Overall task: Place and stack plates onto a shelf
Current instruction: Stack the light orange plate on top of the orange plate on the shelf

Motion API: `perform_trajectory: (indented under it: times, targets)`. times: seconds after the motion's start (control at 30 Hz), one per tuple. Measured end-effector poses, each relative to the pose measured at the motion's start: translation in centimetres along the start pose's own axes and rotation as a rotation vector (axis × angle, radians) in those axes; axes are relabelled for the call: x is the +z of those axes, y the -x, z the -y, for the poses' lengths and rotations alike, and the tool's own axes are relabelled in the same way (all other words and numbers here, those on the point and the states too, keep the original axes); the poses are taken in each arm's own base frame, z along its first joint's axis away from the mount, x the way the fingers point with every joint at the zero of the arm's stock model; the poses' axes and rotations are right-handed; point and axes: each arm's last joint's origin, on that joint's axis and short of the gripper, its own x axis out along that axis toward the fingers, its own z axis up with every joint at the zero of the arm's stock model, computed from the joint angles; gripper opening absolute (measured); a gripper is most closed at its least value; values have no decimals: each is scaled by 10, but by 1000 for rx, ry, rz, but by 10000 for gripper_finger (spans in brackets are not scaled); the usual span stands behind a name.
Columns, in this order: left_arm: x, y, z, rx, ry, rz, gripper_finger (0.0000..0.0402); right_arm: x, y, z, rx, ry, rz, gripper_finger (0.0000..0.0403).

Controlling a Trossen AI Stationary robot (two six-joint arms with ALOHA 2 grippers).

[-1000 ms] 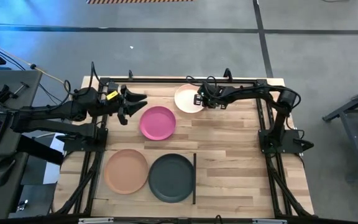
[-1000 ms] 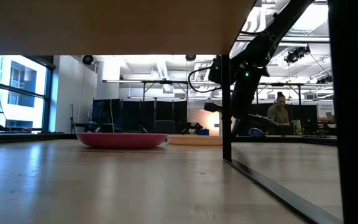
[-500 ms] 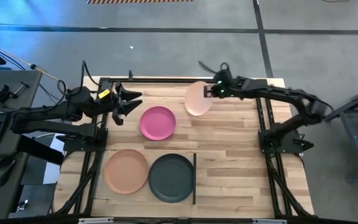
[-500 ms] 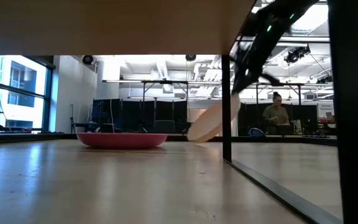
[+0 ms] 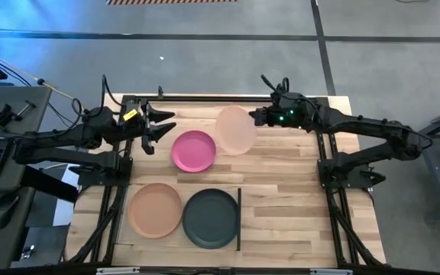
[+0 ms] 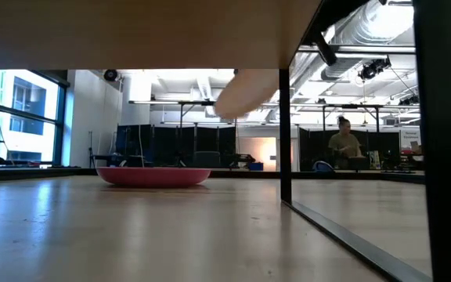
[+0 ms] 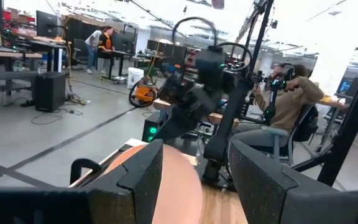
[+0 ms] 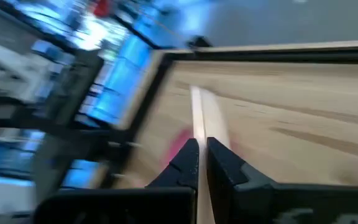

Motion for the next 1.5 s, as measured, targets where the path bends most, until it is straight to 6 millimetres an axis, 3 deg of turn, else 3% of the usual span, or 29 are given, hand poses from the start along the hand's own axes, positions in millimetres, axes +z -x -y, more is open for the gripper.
perform_trajectory:
  times: [0.13, 0.23, 0.6, 0.87, 1.03, 1.23, 1.5]
  targets:
    - [5, 4, 0, -7, 14, 38, 174, -2, 3, -16, 122, -11, 43, 1]
    - [10, 9, 0, -14, 20, 78, 174, -3, 4, -17, 115, 2, 34, 1]
    - [15, 17, 0, -18, 64, 114, 174, -11, 5, 15, -203, 73, -91, 0]
    - [7, 7, 0, 3, 124, 54, 174, -27, 11, 37, -365, 183, -306, 0]
    - [-11, -17, -1, 79, 172, -46, 148, -55, 12, 73, -485, 209, -473, 0]
    - [-51, -59, -6, 131, 218, -253, 17, -86, 18, 111, -452, 76, -512, 1]
    - [-96, -132, -31, 155, 201, -585, 1, -96, 29, 125, -431, 6, -524, 1]
